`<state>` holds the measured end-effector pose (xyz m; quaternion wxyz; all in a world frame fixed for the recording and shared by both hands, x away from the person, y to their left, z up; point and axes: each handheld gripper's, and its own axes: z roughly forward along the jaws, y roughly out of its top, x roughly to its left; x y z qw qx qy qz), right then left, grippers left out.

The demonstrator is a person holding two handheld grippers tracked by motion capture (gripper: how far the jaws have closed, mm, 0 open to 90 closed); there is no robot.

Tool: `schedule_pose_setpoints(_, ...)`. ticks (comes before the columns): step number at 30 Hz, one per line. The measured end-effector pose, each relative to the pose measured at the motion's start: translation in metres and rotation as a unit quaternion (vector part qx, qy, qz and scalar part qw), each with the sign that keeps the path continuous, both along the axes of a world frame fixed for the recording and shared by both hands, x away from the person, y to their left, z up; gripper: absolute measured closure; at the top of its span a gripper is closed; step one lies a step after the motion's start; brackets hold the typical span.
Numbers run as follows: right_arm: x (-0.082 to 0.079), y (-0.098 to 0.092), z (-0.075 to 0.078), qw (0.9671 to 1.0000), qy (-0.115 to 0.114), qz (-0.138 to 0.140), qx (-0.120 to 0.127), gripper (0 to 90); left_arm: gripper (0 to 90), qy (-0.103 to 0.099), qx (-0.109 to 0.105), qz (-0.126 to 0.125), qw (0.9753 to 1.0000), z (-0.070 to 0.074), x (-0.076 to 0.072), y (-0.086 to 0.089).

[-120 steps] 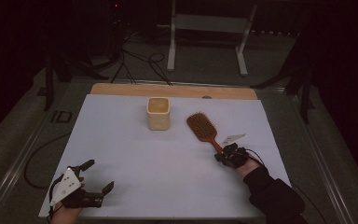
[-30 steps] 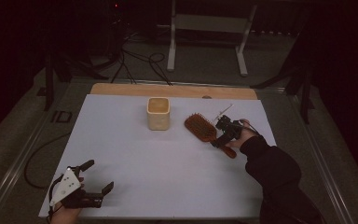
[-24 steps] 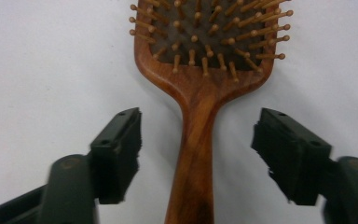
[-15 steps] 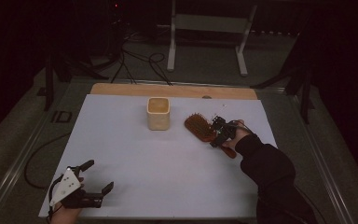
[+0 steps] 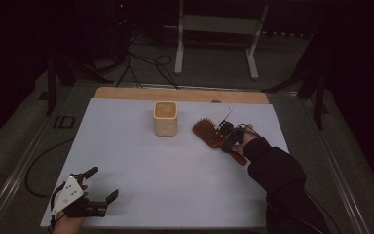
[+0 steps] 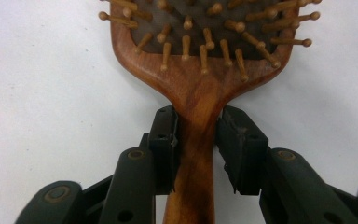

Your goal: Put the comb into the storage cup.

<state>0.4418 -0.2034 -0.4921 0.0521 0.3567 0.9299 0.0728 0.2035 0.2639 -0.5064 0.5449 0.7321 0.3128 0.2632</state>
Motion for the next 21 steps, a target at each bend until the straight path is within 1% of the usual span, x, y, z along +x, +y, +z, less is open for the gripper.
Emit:
schedule_pose_setpoints(2,-0.0004,0.0023,0.0002,0.9999,-0.003,0.003,-0.011,70.2,0.0,-0.001,-0.005,0.0,1.0,0.0006,0.0002,0.0)
schedule_pose_setpoints(4,0.0004,0.0035,0.0001,0.9999,0.0,0.006,-0.016,70.3,0.0,-0.001,-0.001,0.0,1.0,0.0,-0.0002,-0.0001)
schedule_pose_setpoints(6,0.0017,0.0043,0.0,0.9998,0.007,-0.003,-0.016,70.5,0.0,0.0,-0.003,-0.001,1.0,0.0002,-0.0001,0.0)
schedule_pose_setpoints(7,0.0021,0.0043,0.0001,0.9998,0.01,-0.002,-0.018,70.6,0.0,-0.001,-0.004,-0.001,1.0,0.0005,0.0,-0.0001)
schedule_pose_setpoints(10,0.002,0.0051,-0.0003,0.9997,0.006,0.002,-0.022,70.8,0.0,0.001,0.001,-0.001,1.0,-0.0003,-0.0002,-0.0002)
schedule_pose_setpoints(13,0.0013,0.0054,-0.0002,0.9997,0.007,-0.002,-0.022,71.3,0.0,0.0,-0.004,-0.001,1.0,0.0002,0.0002,-0.0002)
schedule_pose_setpoints(15,0.0014,0.0046,-0.0005,0.9998,0.007,-0.005,-0.018,72.0,0.0,0.0,0.001,-0.001,1.0,-0.0007,0.0004,-0.0006)
schedule_pose_setpoints(16,0.0012,0.0045,-0.0004,0.9998,0.007,-0.007,-0.017,72.3,0.0,0.003,0.001,-0.002,1.0,-0.0009,0.0005,-0.0008)
schedule_pose_setpoints(17,0.0009,0.0045,-0.0004,0.9998,0.007,-0.011,-0.015,72.6,0.0,0.001,0.001,-0.001,1.0,-0.0006,0.0008,-0.0008)
schedule_pose_setpoints(20,0.0007,0.0032,-0.0005,0.9998,0.007,-0.011,-0.012,72.9,0.0,0.003,0.002,-0.001,1.0,-0.001,0.0007,-0.001)
schedule_pose_setpoints(21,-0.0001,0.0029,-0.0009,0.9999,0.003,-0.011,-0.011,73.0,0.0,0.005,0.003,-0.001,1.0,-0.0012,0.0007,-0.001)
